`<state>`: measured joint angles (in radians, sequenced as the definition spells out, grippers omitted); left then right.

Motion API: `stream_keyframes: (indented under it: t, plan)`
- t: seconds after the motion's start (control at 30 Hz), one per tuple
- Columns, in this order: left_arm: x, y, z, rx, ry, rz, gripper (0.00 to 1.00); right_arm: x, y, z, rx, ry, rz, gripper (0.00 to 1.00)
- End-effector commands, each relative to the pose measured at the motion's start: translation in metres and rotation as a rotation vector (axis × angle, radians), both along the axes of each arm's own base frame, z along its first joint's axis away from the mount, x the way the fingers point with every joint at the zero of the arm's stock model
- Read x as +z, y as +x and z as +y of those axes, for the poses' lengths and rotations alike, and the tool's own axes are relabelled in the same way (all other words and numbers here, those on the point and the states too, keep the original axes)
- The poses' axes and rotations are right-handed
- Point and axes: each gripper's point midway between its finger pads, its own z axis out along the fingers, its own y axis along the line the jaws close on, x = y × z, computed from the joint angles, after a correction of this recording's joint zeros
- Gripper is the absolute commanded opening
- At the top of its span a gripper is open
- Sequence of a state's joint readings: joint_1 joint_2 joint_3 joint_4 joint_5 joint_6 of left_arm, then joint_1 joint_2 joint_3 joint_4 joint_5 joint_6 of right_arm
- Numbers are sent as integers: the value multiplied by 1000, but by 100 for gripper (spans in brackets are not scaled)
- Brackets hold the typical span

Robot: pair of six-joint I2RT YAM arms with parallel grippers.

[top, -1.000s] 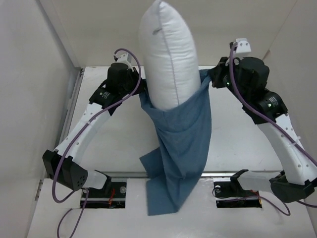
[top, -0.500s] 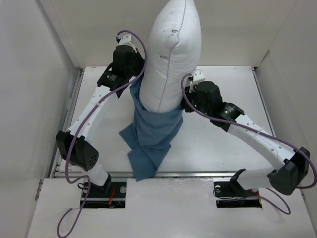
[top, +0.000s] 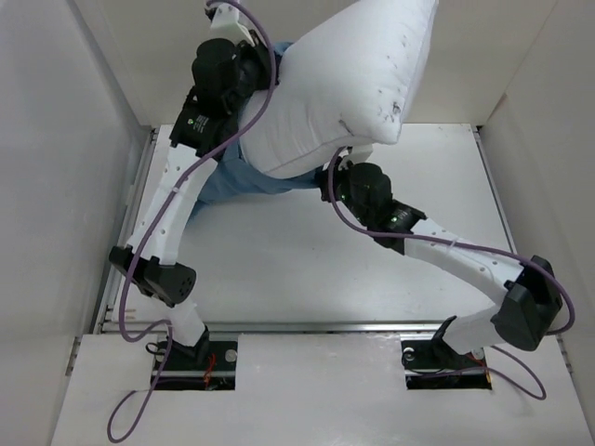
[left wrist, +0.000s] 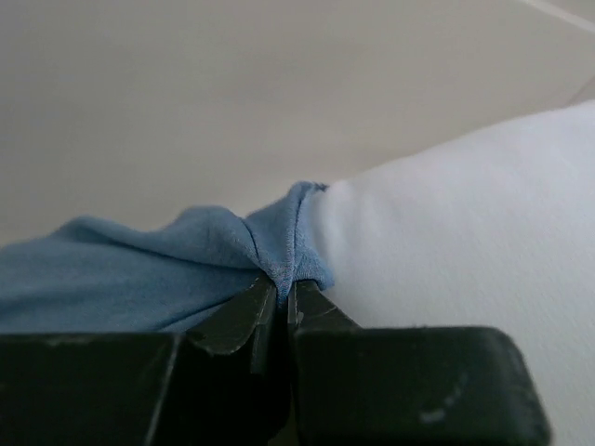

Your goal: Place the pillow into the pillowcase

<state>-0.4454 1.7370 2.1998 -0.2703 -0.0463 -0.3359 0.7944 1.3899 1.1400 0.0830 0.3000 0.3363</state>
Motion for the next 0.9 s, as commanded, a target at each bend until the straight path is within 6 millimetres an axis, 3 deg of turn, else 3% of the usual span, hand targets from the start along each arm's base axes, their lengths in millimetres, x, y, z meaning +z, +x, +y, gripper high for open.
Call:
stream_keyframes:
  t: [0.0,0.03,0.1,0.13,0.2,0.23,0.27,0.3,0.33,0.37,0.4,0.43,0.47,0.5,0.53,0.57,0.6,0.63,0.73,0.8,0.87]
  plan:
    - [2,-22,-46,-161,14,-74,0,-28,12,17,-30,38,47,0]
    - [-50,-11,-52,-164,69,23,0,-43,6,15,-13,-7,94,0]
    - [-102,-9,-63,-191,114,119,0,-77,-14,10,43,-76,183,6]
    - [-142,-6,-65,-193,149,195,3,-90,-33,-1,74,-128,251,37]
    - [-178,-2,-61,-163,178,273,9,-110,-68,-8,171,-174,374,89]
    - [-196,-5,-59,-163,198,314,12,-105,-87,-17,210,-174,398,100]
    - [-219,-8,-58,-164,220,360,15,-117,-109,-28,248,-207,468,100]
    - [-230,-14,-59,-173,232,380,29,-115,-134,-37,309,-188,487,100]
    - [-238,-18,-57,-173,240,396,32,-129,-145,-42,324,-216,541,100]
    - [-257,-25,-50,-151,247,440,36,-122,-162,-60,318,-216,561,100]
    - [-262,-30,-45,-141,254,450,43,-117,-168,-70,303,-223,558,100]
    - [-261,-34,-43,-141,250,442,70,-106,-169,-82,265,-228,533,100]
    - [-242,-44,-43,-148,217,403,83,-84,-174,-95,233,-198,487,100]
    - [-251,-52,-38,-146,212,416,89,-78,-177,-116,162,-225,489,100]
    - [-245,-56,-36,-146,202,397,100,-62,-179,-124,146,-210,458,100]
    - [-227,-65,-31,-145,172,361,100,-26,-180,-129,136,-158,390,100]
    - [-217,-78,-26,-140,146,346,100,38,-185,-149,108,-42,201,100]
    - [-217,-78,-26,-140,145,345,100,38,-185,-149,108,-40,199,100]
    - [-217,-99,-21,-138,152,359,100,76,-182,-147,153,-4,35,100]
    - [-215,-115,-23,-148,161,356,100,63,-169,-137,151,-65,42,100]
    - [-233,-130,-22,-155,194,393,100,37,-145,-123,131,-185,91,100]
